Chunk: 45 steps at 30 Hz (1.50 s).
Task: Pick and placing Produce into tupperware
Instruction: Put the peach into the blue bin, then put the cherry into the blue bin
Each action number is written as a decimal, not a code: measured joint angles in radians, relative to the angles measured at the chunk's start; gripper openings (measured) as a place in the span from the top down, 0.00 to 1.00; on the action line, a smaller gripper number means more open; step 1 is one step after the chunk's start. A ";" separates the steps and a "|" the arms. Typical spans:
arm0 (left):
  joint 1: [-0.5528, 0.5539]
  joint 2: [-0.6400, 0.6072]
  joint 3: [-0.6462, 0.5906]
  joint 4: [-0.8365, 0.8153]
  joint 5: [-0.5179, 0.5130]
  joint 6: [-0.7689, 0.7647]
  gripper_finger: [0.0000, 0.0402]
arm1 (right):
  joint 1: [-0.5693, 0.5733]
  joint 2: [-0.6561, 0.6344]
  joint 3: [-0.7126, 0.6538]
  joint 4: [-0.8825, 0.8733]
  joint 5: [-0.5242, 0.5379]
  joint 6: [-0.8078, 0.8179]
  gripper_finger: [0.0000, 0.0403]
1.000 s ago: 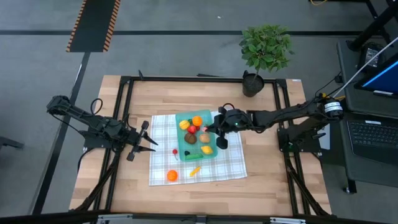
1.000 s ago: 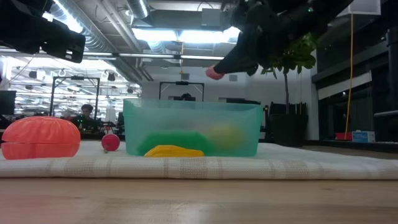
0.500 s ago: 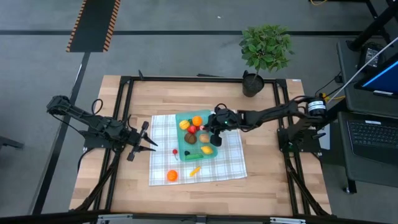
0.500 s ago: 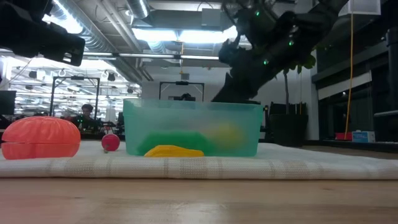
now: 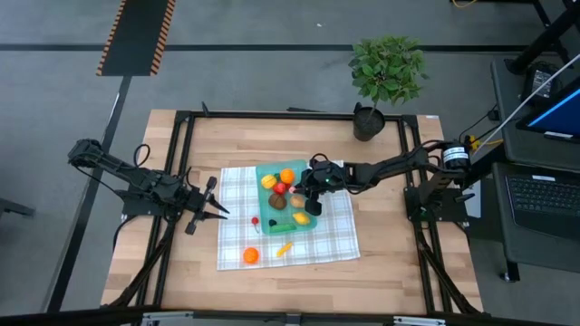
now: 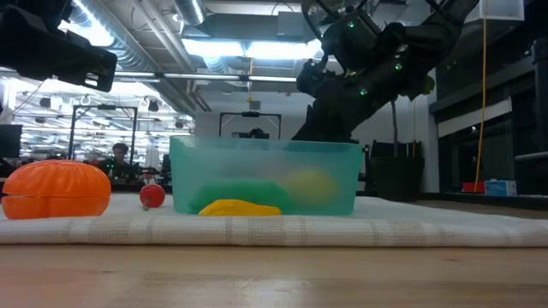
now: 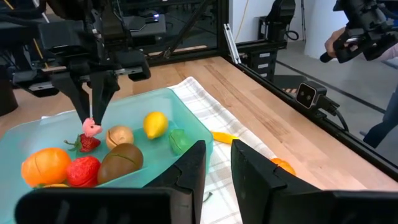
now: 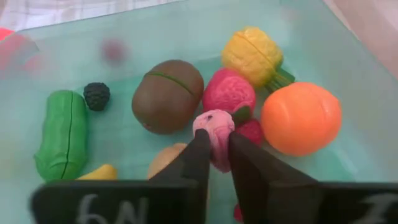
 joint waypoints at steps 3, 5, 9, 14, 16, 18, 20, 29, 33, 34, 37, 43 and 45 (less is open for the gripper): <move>0.000 0.000 0.000 0.000 0.000 -0.001 0.84 | 0.000 0.000 0.000 0.000 0.006 0.026 0.76; 0.000 0.000 0.000 0.000 0.000 -0.002 0.85 | 0.000 0.000 0.000 0.001 0.021 0.030 0.70; 0.000 0.000 0.000 0.001 0.000 -0.002 0.87 | 0.000 -0.005 0.006 0.001 0.027 0.029 0.60; 0.000 0.000 0.000 0.005 0.000 -0.002 0.88 | 0.000 -0.035 0.071 -0.047 0.011 0.068 0.51; 0.000 0.000 0.000 0.005 0.000 -0.003 0.89 | 0.000 -0.055 0.092 -0.096 0.011 0.054 0.49; 0.000 0.000 0.000 0.005 0.000 -0.004 0.90 | 0.000 -0.088 0.097 -0.126 0.011 0.025 0.49; 0.000 0.000 0.000 0.005 0.000 -0.002 0.91 | 0.001 -0.147 0.086 -0.140 0.011 -0.022 0.48; 0.002 0.027 0.000 0.014 -0.125 -0.125 0.94 | 0.080 -0.395 -0.218 0.138 0.028 -0.081 0.48; 0.007 0.098 0.000 0.009 -0.167 -0.142 0.96 | 0.124 -0.408 -0.348 0.360 0.027 -0.081 0.48; 0.011 0.115 0.000 0.014 -0.168 -0.155 0.96 | 0.134 -0.409 -0.370 0.407 0.028 -0.081 0.48; 0.030 0.176 0.000 0.047 -0.170 -0.218 0.98 | 0.157 -0.407 -0.399 0.470 0.027 -0.071 0.48; 0.062 0.286 0.002 0.131 -0.099 -0.268 1.00 | 0.195 -0.406 -0.393 0.523 0.027 0.034 0.48; 0.069 0.322 0.024 0.130 -0.080 -0.267 0.99 | 0.206 -0.406 -0.389 0.522 0.027 0.058 0.48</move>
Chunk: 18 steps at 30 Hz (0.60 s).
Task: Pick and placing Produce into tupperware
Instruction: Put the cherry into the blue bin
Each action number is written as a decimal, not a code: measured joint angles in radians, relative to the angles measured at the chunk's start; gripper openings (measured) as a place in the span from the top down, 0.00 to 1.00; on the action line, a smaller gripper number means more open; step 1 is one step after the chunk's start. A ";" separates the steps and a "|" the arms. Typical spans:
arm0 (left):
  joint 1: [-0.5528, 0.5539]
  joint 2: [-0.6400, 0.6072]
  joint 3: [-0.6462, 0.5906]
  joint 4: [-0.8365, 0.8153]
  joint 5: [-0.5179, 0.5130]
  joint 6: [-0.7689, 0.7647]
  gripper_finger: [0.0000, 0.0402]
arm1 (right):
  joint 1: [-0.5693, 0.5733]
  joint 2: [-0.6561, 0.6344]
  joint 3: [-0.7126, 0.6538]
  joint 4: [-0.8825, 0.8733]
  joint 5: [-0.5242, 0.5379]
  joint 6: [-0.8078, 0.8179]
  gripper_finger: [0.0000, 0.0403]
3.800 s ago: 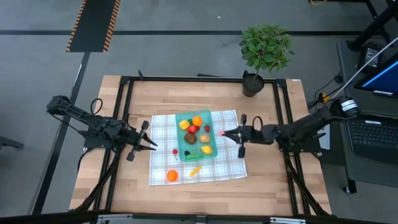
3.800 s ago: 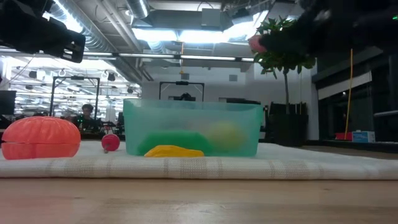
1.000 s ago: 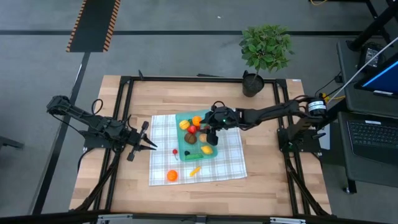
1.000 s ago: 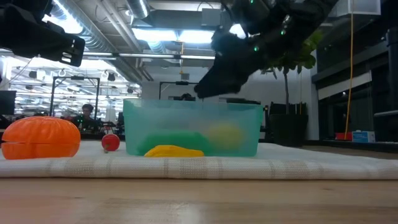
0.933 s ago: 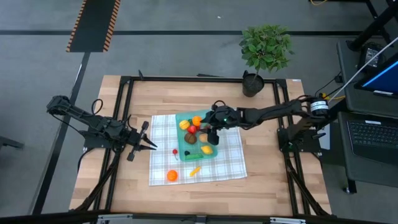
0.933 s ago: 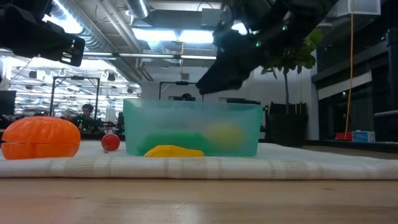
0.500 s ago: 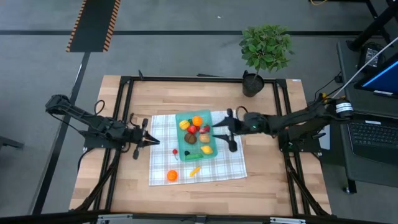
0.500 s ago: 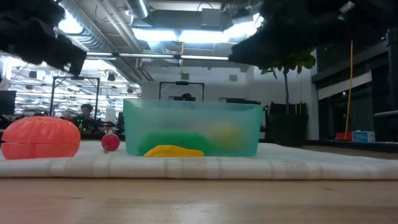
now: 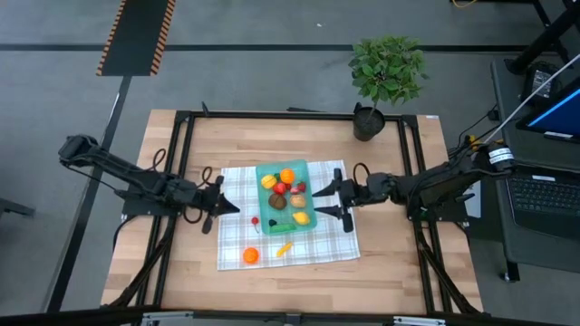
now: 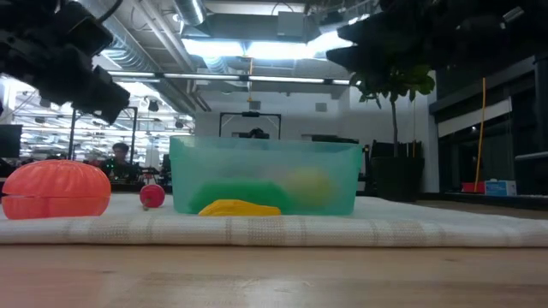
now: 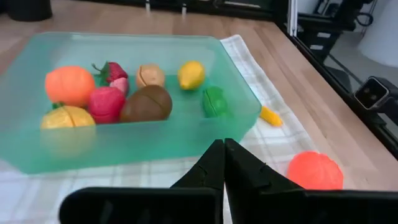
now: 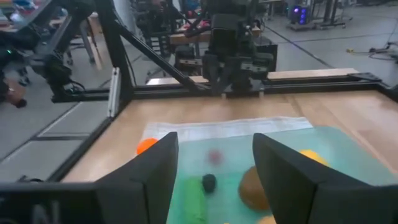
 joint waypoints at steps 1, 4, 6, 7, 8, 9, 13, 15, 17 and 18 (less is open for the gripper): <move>0.003 0.018 0.015 0.000 0.000 0.005 0.99 | 0.004 0.000 0.003 0.001 0.000 0.011 0.48; 0.009 0.084 0.070 0.003 0.003 0.085 0.97 | 0.010 0.000 0.005 0.001 0.000 0.017 0.48; 0.009 0.132 0.108 0.002 0.017 0.134 0.96 | 0.010 0.000 0.005 0.001 0.000 0.019 0.48; 0.009 0.157 0.125 0.004 0.033 0.159 0.95 | 0.010 0.000 0.005 0.001 0.001 0.021 0.48; 0.009 0.179 0.138 0.004 0.047 0.184 0.94 | 0.010 0.000 0.005 0.000 0.000 0.021 0.48; 0.009 0.196 0.149 0.003 0.060 0.208 0.94 | 0.010 0.000 0.005 0.000 0.000 0.021 0.48; 0.009 0.236 0.167 0.005 0.066 0.237 0.91 | 0.010 0.000 0.005 -0.004 0.000 0.020 0.48; 0.009 0.241 0.167 0.004 0.064 0.240 0.89 | 0.010 0.000 0.005 -0.007 0.000 0.020 0.48; 0.009 0.242 0.167 0.005 0.063 0.239 0.88 | 0.010 0.000 0.005 -0.008 0.000 0.020 0.48; 0.009 0.242 0.167 0.005 0.063 0.239 0.86 | 0.010 0.000 0.005 -0.008 0.000 0.019 0.48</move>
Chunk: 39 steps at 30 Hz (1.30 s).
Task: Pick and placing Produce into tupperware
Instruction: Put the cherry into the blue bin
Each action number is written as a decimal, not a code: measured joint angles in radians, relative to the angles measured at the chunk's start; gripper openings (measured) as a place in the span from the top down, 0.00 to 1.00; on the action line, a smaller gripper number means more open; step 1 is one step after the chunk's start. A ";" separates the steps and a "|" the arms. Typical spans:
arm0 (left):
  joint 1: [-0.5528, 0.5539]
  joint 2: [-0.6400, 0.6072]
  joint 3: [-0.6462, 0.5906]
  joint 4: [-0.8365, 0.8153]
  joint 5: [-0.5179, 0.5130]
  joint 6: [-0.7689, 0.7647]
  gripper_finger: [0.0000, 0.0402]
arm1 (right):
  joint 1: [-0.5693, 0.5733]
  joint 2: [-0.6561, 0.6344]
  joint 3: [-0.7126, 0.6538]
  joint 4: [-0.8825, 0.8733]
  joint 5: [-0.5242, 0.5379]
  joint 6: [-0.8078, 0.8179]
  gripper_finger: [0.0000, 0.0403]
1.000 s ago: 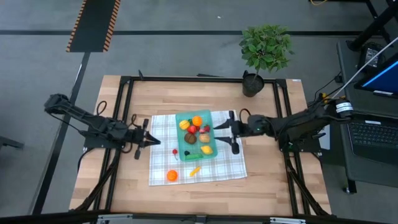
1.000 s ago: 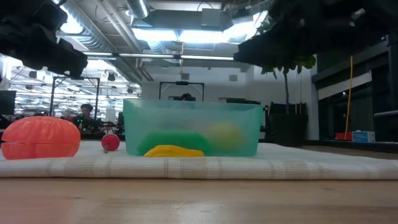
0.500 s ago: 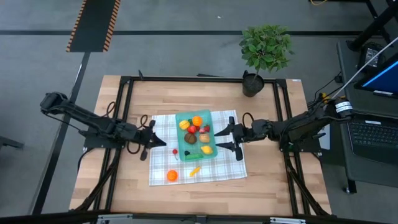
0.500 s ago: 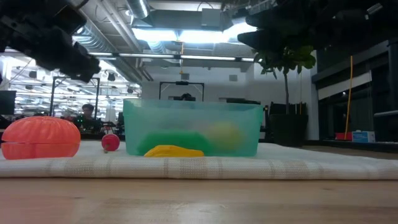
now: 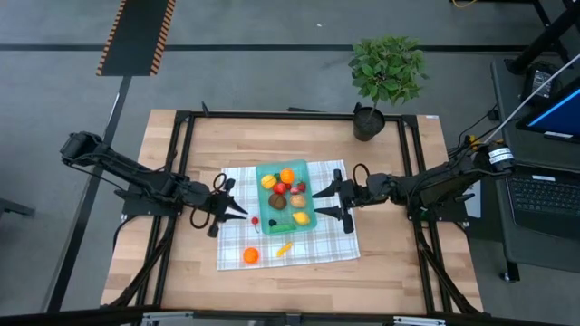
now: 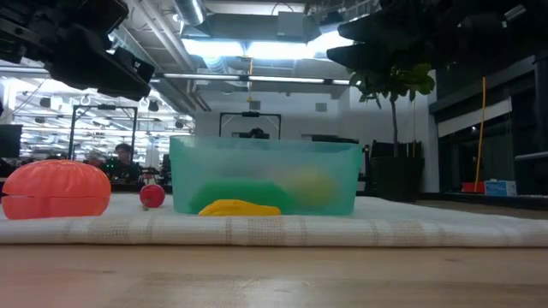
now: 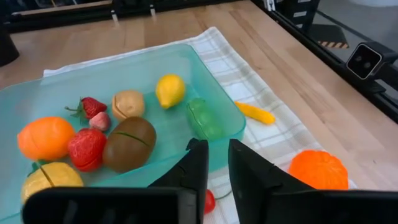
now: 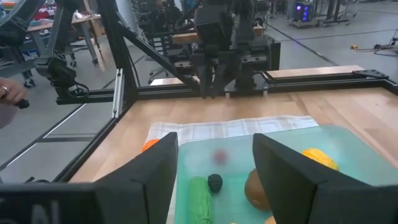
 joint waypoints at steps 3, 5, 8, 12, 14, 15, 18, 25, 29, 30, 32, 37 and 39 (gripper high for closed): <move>0.000 0.000 0.000 0.000 0.000 0.001 0.81 | 0.000 0.000 0.000 0.000 0.000 -0.001 0.48; 0.000 0.000 0.000 -0.001 0.000 0.001 0.75 | 0.000 0.000 0.000 -0.001 0.000 -0.002 0.48; 0.000 0.000 0.000 -0.002 0.000 0.007 0.65 | 0.000 0.000 0.000 -0.001 0.000 -0.005 0.48; 0.000 0.000 0.000 -0.004 -0.009 0.047 0.52 | -0.001 0.000 0.000 -0.001 0.000 -0.019 0.48; 0.000 0.000 0.000 -0.006 -0.028 0.049 0.47 | -0.001 0.000 0.000 0.003 0.001 -0.049 0.48; 0.000 0.000 0.000 -0.011 -0.041 0.050 0.46 | -0.001 0.000 0.000 0.005 0.003 -0.054 0.48; 0.000 0.000 0.000 -0.042 -0.069 0.063 0.44 | -0.001 0.000 0.000 0.006 0.017 -0.055 0.48; 0.000 0.063 0.000 -0.087 -0.063 0.098 0.44 | -0.001 0.001 0.000 0.008 0.019 -0.057 0.48; 0.000 0.141 0.000 -0.070 -0.062 0.100 0.44 | -0.001 0.001 0.000 0.008 0.019 -0.056 0.48; 0.001 0.160 0.000 -0.058 -0.062 0.101 0.44 | -0.001 0.001 0.000 0.008 0.019 -0.056 0.48; 0.013 0.199 0.000 -0.030 -0.060 0.106 0.43 | -0.001 0.001 0.000 0.008 0.019 -0.056 0.48; 0.069 0.280 0.000 0.029 -0.032 0.106 0.44 | -0.001 0.001 0.000 0.008 0.020 -0.055 0.48; 0.093 0.304 0.001 0.035 0.022 0.106 0.44 | -0.001 0.001 0.000 0.008 0.020 -0.053 0.48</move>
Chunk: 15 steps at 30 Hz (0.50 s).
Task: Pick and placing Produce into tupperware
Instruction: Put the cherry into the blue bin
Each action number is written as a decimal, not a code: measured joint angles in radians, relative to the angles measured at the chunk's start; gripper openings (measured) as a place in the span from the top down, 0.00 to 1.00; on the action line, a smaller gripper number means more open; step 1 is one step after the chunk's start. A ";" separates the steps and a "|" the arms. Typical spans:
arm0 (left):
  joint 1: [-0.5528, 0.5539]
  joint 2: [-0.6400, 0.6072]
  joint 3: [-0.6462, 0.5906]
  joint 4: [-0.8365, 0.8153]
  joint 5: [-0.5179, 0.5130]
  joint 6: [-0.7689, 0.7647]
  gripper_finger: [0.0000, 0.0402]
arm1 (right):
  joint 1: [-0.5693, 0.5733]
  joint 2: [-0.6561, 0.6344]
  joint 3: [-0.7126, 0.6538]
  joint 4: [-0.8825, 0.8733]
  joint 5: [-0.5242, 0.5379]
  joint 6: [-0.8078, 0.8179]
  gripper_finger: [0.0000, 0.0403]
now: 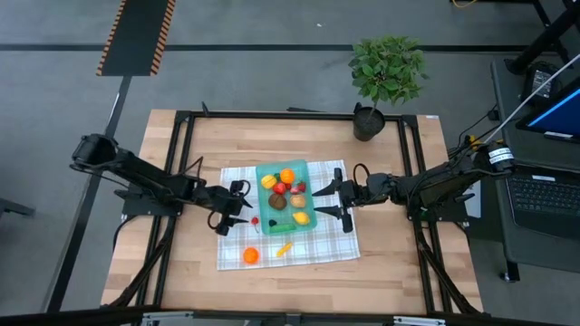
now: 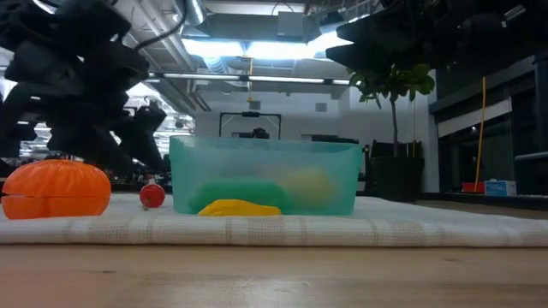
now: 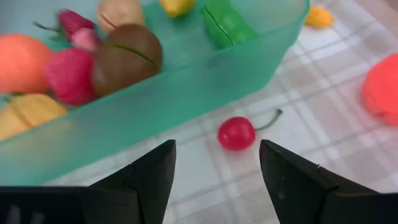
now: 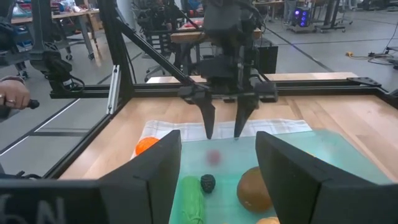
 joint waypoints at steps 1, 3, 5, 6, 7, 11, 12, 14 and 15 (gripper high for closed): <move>0.010 0.010 0.003 0.000 0.027 0.000 0.44 | 0.000 0.000 0.000 0.000 0.000 0.001 0.48; 0.023 0.028 0.011 -0.001 0.062 0.000 0.44 | 0.000 0.000 0.000 0.000 0.000 0.001 0.48; 0.027 0.041 0.023 0.000 0.065 0.000 0.44 | 0.000 0.000 0.000 0.000 0.000 0.001 0.48; 0.027 0.045 0.027 0.002 0.065 0.000 0.44 | 0.000 0.000 0.000 0.000 0.000 0.001 0.48; 0.027 0.046 0.028 0.001 0.064 0.000 0.44 | 0.000 0.000 0.000 0.000 0.000 0.001 0.48; 0.027 0.045 0.028 0.000 0.045 0.000 0.44 | 0.000 0.000 0.000 0.000 0.000 0.001 0.48; 0.027 0.043 0.028 -0.001 0.045 0.000 0.44 | 0.000 0.000 0.000 0.000 0.000 0.001 0.48; 0.027 0.043 0.028 -0.001 0.045 0.000 0.44 | 0.000 0.000 0.000 -0.001 0.000 0.000 0.48; 0.027 0.043 0.028 -0.002 0.045 0.000 0.44 | 0.000 0.000 0.000 -0.001 0.000 0.000 0.48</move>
